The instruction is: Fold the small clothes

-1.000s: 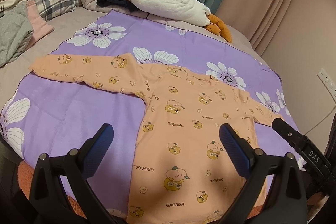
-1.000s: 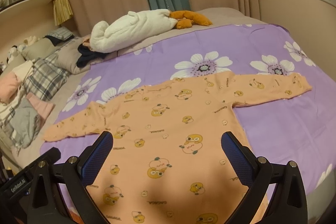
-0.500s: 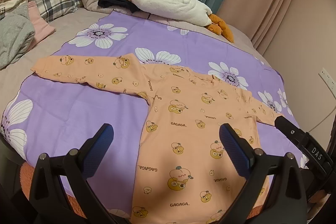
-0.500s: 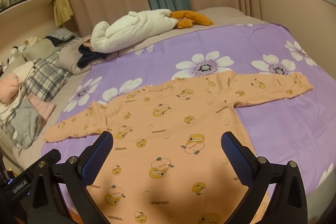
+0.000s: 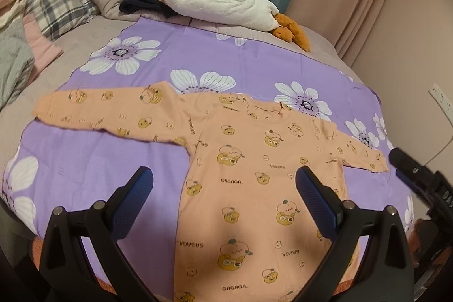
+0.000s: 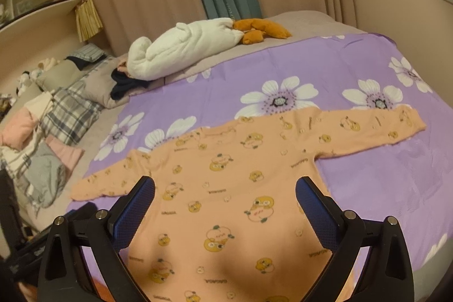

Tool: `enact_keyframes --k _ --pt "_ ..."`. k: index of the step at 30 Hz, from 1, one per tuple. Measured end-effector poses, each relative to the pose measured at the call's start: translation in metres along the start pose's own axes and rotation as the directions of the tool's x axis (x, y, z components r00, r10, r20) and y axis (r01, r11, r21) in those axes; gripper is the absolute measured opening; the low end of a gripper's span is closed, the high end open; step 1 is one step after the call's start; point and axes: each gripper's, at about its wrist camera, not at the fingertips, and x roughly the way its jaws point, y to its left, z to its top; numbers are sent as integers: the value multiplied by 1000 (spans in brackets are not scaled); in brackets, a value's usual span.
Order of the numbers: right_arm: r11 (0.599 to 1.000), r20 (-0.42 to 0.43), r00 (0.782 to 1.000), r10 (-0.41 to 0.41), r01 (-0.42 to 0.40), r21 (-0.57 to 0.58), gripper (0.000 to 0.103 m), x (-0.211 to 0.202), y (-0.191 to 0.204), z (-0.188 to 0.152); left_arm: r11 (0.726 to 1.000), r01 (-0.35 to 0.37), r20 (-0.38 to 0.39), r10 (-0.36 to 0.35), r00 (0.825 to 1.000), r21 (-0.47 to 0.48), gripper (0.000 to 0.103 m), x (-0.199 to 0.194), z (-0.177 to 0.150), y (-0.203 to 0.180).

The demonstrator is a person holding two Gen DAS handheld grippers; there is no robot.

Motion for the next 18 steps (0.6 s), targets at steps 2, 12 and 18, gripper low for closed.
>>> enact_keyframes --k 2,12,18 --pt "1000 -8 1000 2 -2 -16 100 -1 1 10 1000 8 -16 -8 1000 27 101 3 5 -5" --pt "999 -72 996 50 -51 -17 94 12 -5 35 999 40 -50 -40 998 1 100 12 20 -6" --pt "998 -98 994 53 -55 -20 93 21 -2 37 999 41 -80 -42 996 -14 99 18 23 -1"
